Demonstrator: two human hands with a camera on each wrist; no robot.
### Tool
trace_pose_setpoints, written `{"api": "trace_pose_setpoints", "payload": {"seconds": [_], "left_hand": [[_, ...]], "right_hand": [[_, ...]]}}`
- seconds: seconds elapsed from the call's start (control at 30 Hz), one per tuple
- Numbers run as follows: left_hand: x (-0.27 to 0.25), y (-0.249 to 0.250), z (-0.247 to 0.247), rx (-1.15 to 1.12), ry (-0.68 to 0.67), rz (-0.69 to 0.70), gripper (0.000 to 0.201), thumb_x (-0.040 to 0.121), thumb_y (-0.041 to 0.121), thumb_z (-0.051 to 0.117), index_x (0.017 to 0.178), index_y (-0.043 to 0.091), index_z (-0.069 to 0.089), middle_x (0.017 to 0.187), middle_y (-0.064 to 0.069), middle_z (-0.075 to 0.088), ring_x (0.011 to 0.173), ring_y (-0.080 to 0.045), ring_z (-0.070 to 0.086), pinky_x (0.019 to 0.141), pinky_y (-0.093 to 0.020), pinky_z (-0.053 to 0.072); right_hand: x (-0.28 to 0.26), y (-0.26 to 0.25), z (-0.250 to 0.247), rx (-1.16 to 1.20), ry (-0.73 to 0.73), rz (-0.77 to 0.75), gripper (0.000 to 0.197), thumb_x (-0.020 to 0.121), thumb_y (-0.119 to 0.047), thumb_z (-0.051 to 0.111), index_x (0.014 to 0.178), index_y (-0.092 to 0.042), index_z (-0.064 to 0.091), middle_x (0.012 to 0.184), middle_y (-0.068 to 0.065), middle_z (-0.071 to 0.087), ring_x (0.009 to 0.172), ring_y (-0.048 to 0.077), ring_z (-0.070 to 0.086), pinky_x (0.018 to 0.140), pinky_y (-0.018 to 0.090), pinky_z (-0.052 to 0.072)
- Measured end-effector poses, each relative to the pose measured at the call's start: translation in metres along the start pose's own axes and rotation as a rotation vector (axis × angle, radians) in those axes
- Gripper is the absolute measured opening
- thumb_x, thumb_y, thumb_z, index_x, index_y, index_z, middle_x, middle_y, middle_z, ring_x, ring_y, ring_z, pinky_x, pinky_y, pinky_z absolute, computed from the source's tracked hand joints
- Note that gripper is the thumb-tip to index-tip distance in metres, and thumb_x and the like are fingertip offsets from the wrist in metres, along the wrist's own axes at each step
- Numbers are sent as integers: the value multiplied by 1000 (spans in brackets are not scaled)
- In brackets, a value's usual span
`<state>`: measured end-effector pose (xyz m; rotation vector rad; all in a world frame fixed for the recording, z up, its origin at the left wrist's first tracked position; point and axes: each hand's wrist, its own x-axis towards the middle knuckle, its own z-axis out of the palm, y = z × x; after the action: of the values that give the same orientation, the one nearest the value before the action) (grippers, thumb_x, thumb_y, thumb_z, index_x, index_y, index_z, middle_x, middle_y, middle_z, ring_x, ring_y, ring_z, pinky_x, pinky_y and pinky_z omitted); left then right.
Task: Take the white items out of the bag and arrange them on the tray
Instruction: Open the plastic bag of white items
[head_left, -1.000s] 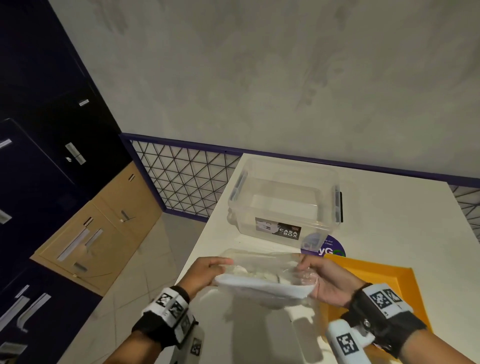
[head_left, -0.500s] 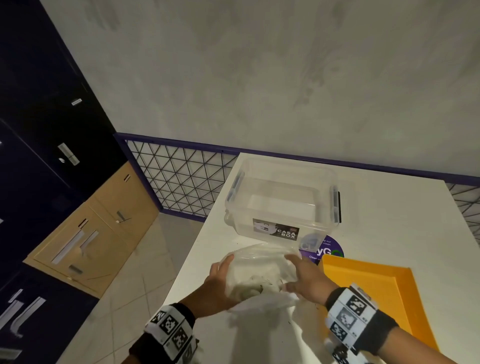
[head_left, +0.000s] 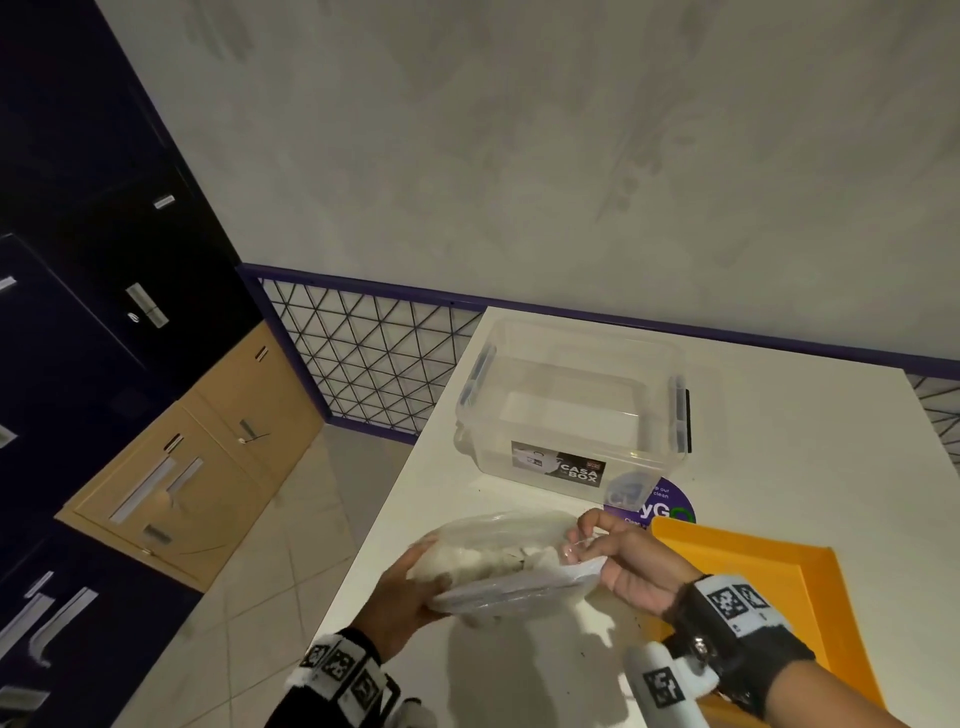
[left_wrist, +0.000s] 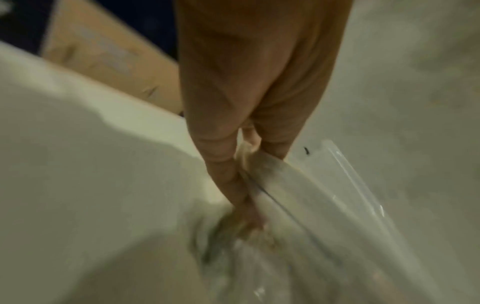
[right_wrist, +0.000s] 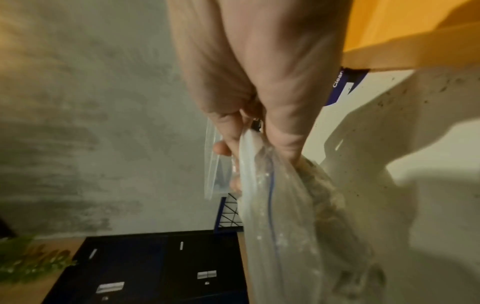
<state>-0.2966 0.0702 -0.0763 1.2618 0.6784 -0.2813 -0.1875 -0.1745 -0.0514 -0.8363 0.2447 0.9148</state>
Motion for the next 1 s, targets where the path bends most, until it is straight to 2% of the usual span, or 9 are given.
{"api": "trace_pose_setpoints", "payload": {"seconds": [0.17,0.27,0.43,0.6,0.67,0.77,0.87,0.93,1.0], "left_hand": [[1,19,2,-405,-59,-70,46,84,-11,35,103,5,73,70,-7,69,54,-14,63,50,-19,52],[3,22,5,-380,-98,-89,52,67,-6,39,110,6,66,72,-5,66,56,-14,58,54,-21,49],[-8,30,10,-52,-263,-97,21,81,6,61,95,12,76,57,0,45,48,-11,44,49,-18,42],[-2,29,-11,233,-150,-43,48,81,-19,40,56,13,67,77,-12,58,67,-14,59,55,-19,48],[0,27,-6,679,-123,65,39,80,-1,47,80,24,76,80,0,58,65,-4,54,64,-18,46],[12,11,1,1292,7,236,60,81,25,51,140,31,40,109,4,43,101,-11,48,91,-27,44],[22,-4,4,1498,176,219,68,85,35,58,144,27,27,133,-2,32,118,-22,37,81,-29,45],[27,-9,8,1631,183,146,69,85,39,58,145,25,26,133,-3,33,117,-23,39,80,-29,46],[35,-10,4,1681,182,198,68,76,41,67,136,21,42,125,-5,41,109,-23,47,64,-28,45]], "right_hand": [[-7,3,-7,-409,131,20,49,80,21,30,65,-2,70,76,12,57,65,19,55,49,20,51],[-3,7,-5,-850,250,-10,42,87,12,35,99,-7,71,110,3,63,97,16,55,76,26,53],[-1,2,3,-1432,209,17,64,89,-1,50,145,-13,22,120,12,46,108,20,50,81,20,42],[0,3,1,-1539,213,177,86,86,-17,60,148,-16,1,146,17,18,134,29,29,105,30,35],[0,6,5,-1617,199,206,88,85,-21,61,148,-14,-1,145,16,19,132,29,31,104,29,34],[0,13,10,-1712,168,170,94,84,-22,63,147,-12,-6,147,15,13,134,29,31,106,29,32],[1,24,9,-1767,125,169,97,83,-17,66,148,-18,-6,145,15,14,129,30,39,102,29,38],[3,34,7,-1782,104,196,97,82,-13,66,148,-19,-5,143,15,18,124,32,44,99,32,41],[6,37,6,-1766,125,186,98,81,-12,66,148,-20,-6,144,15,21,125,32,43,100,33,42]]}}
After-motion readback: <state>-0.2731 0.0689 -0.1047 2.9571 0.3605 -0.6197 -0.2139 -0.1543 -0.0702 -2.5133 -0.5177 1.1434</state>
